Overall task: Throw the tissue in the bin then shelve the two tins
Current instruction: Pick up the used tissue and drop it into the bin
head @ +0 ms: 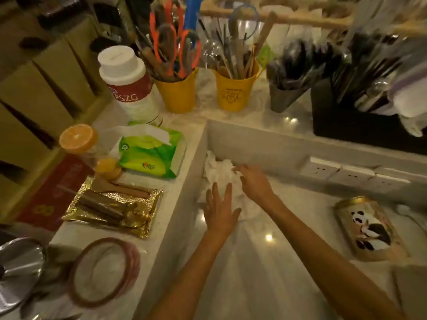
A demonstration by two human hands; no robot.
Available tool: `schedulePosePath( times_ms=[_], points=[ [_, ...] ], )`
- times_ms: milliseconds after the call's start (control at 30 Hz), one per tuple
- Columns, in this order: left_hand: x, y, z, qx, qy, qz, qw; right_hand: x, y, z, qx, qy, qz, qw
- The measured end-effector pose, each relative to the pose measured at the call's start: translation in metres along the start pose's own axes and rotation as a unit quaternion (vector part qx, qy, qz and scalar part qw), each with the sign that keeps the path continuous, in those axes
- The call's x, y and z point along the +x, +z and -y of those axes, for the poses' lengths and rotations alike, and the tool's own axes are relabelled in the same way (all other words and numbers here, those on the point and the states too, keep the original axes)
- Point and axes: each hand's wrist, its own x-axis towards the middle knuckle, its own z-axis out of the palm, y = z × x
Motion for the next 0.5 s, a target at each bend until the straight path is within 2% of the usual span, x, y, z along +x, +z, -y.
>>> schedulePosePath(
  times_ms=[133, 167, 233, 300, 367, 433, 500],
  points=[
    [0.038, 0.022, 0.003, 0.049, -0.018, 0.091, 0.994, 0.082, 0.011, 0.020, -0.079, -0.088, 0.196, 0.973],
    [0.041, 0.029, 0.011, 0.051, -0.008, 0.095, 0.994, 0.090, 0.020, 0.020, -0.111, -0.107, 0.247, 0.957],
    [0.034, 0.039, 0.028, 0.037, 0.016, 0.054, 0.998, 0.083, 0.038, 0.015, -0.112, -0.087, 0.313, 0.939],
    [0.016, 0.040, 0.039, -0.008, 0.038, -0.016, 0.999, 0.063, 0.051, 0.010, -0.094, -0.042, 0.304, 0.947],
    [-0.006, 0.043, 0.048, -0.047, 0.048, -0.061, 0.996, 0.027, 0.063, 0.006, -0.050, 0.009, 0.245, 0.968],
    [-0.034, 0.044, 0.058, -0.125, 0.015, -0.043, 0.991, -0.027, 0.071, 0.006, 0.067, 0.073, 0.182, 0.978],
    [-0.062, 0.046, 0.063, -0.198, -0.002, -0.036, 0.980, -0.085, 0.075, 0.005, 0.185, 0.142, 0.125, 0.964]
  ],
)
